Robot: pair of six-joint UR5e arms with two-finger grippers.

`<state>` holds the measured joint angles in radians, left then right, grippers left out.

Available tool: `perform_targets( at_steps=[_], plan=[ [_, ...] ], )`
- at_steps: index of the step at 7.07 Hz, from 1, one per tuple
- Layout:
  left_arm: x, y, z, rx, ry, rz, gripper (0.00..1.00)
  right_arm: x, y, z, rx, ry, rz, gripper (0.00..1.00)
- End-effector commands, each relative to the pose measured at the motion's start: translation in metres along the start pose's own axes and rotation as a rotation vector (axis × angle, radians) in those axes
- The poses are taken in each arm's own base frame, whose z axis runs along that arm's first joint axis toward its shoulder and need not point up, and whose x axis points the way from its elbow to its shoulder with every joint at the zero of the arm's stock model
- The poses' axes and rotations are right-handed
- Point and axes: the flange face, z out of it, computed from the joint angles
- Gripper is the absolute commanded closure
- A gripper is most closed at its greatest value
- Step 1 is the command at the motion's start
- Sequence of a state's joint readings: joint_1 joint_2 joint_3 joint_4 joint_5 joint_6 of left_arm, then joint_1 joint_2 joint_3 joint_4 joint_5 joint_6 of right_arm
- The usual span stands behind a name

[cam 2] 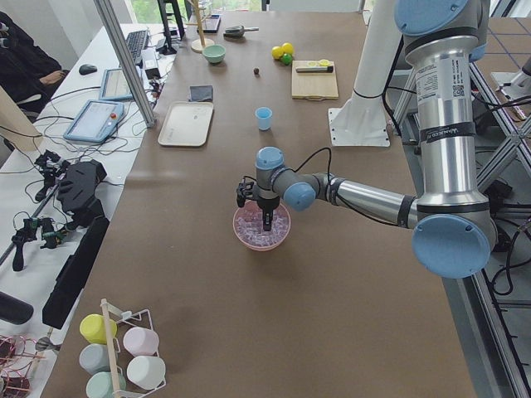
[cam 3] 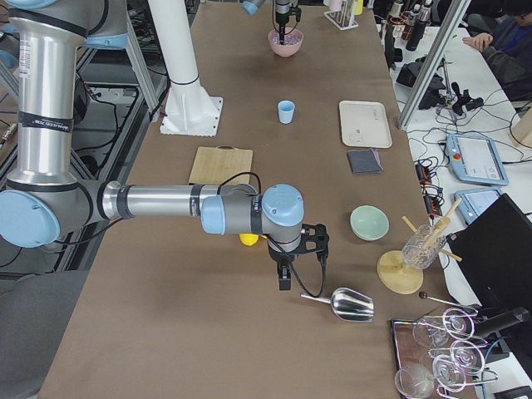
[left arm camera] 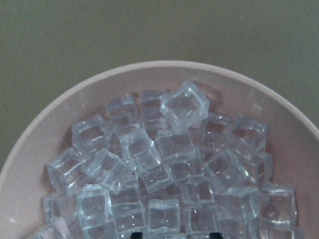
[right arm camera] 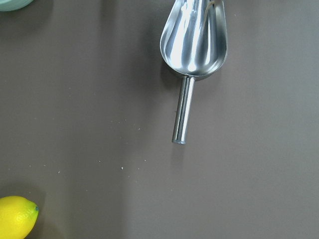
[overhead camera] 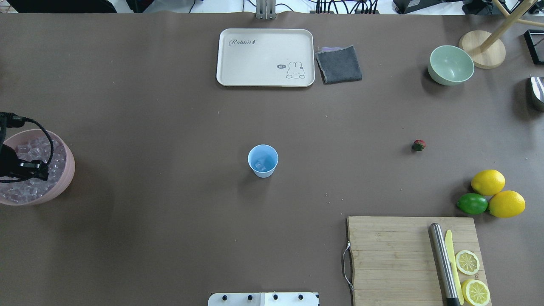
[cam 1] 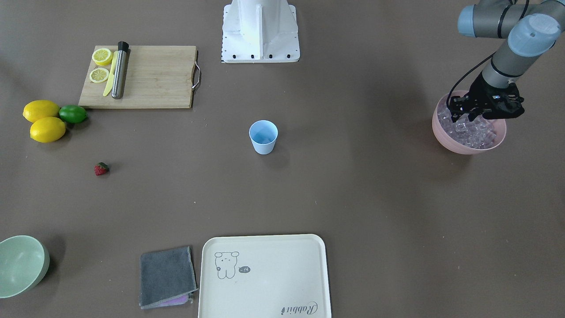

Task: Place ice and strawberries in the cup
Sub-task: 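Lower the left gripper into the ice bowl and grasp another cube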

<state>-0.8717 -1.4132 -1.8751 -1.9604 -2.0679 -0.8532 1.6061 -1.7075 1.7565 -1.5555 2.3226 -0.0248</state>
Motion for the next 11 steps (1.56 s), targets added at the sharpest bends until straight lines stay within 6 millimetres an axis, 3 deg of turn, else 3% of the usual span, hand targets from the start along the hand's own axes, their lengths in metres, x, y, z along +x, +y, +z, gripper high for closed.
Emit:
perform_targets(
  at_steps=[1,4,5,6,8,10,11],
  plan=[
    [-0.005,0.003,0.004,-0.010,-0.009,-0.006,0.45,0.000,0.001,0.000,-0.001,0.000,0.000,0.00],
    [-0.005,0.006,0.008,-0.012,-0.019,-0.005,0.46,0.000,0.001,0.000,-0.001,0.000,-0.002,0.00],
    [-0.002,0.006,0.008,-0.012,-0.016,-0.008,0.68,0.001,0.001,0.001,-0.002,0.000,0.001,0.00],
    [0.000,0.006,0.006,-0.012,-0.009,-0.007,1.00,0.001,0.001,0.001,-0.002,0.000,-0.001,0.00],
    [0.011,0.003,-0.007,0.005,0.013,0.013,1.00,0.001,0.001,0.001,-0.002,0.000,0.001,0.00],
    [0.017,0.004,-0.034,0.018,0.062,0.033,1.00,0.002,0.001,0.002,-0.003,0.002,0.000,0.00],
    [-0.003,-0.009,-0.061,0.025,0.103,0.043,1.00,0.002,0.001,0.002,-0.003,0.002,0.000,0.00]
  ],
)
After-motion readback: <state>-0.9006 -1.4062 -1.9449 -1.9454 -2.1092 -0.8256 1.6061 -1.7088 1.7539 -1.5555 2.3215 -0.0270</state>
